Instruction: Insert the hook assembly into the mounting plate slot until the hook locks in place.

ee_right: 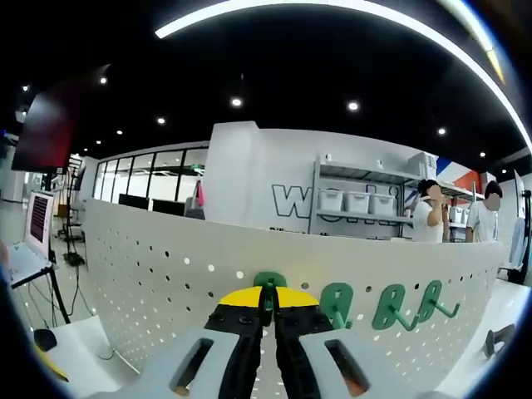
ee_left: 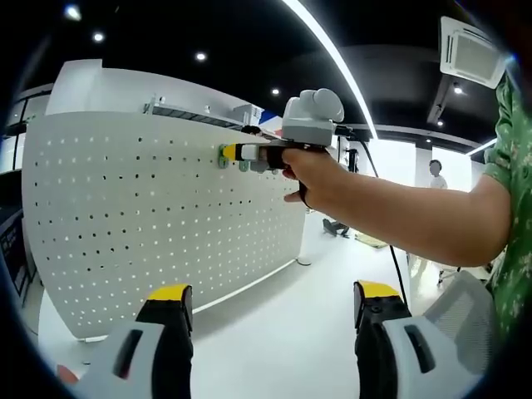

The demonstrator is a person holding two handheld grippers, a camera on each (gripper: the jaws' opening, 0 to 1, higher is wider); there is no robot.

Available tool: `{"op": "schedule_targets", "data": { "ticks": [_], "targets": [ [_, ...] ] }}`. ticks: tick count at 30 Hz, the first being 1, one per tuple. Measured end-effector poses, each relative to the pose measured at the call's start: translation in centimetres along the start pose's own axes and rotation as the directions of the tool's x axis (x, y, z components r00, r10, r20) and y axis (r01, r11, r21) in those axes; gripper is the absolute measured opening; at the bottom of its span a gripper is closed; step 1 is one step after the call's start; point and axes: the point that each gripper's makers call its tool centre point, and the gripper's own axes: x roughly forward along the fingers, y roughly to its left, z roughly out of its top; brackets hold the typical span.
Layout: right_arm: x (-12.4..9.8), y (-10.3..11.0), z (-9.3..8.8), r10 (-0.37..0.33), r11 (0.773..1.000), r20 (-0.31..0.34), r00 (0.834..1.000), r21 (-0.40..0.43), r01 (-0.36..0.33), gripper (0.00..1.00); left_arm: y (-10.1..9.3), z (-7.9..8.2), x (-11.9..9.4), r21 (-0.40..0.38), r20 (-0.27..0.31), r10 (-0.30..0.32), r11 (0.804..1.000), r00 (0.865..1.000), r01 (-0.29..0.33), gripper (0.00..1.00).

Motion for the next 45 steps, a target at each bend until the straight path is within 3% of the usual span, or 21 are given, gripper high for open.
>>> {"op": "schedule_targets", "data": {
  "ticks": [7,31,33,39,43,45],
  "targets": [
    [-0.05,-0.02,0.27,-0.006,0.999,0.003,1.0,-0.042,0.006,0.02,-0.01,-0.06,0.01,0.0,-0.001,-0.002,1.0,1.0,0.002,0.8],
    [-0.03,0.06,0.7,0.006,0.998,0.013,1.0,-0.063,-0.005,0.06,-0.21,0.08,-0.09,0.009,0.0,-0.008,1.0,1.0,0.008,0.78],
    [0.07,0.12,0.67,0.002,0.995,0.008,1.0,-0.102,-0.001,0.06,-0.27,0.1,-0.05,0.009,0.0,-0.01,1.0,1.0,0.01,0.78],
    [0.12,0.06,0.65,-0.019,0.993,0.003,1.0,-0.116,0.019,0.05,-0.37,0.06,-0.18,0.012,-0.002,-0.01,1.0,1.0,0.01,0.77],
    [0.16,0.14,0.62,-0.035,0.977,-0.013,0.999,-0.213,0.031,0.05,-0.19,0.09,-0.4,0.01,0.001,-0.004,1.0,1.0,0.004,0.77],
    [0.07,0.21,0.59,-0.033,0.978,-0.011,0.999,-0.206,0.03,0.06,-0.17,0.11,-0.44,0.011,0.001,-0.004,1.0,1.0,0.004,0.77]
  ]
}}
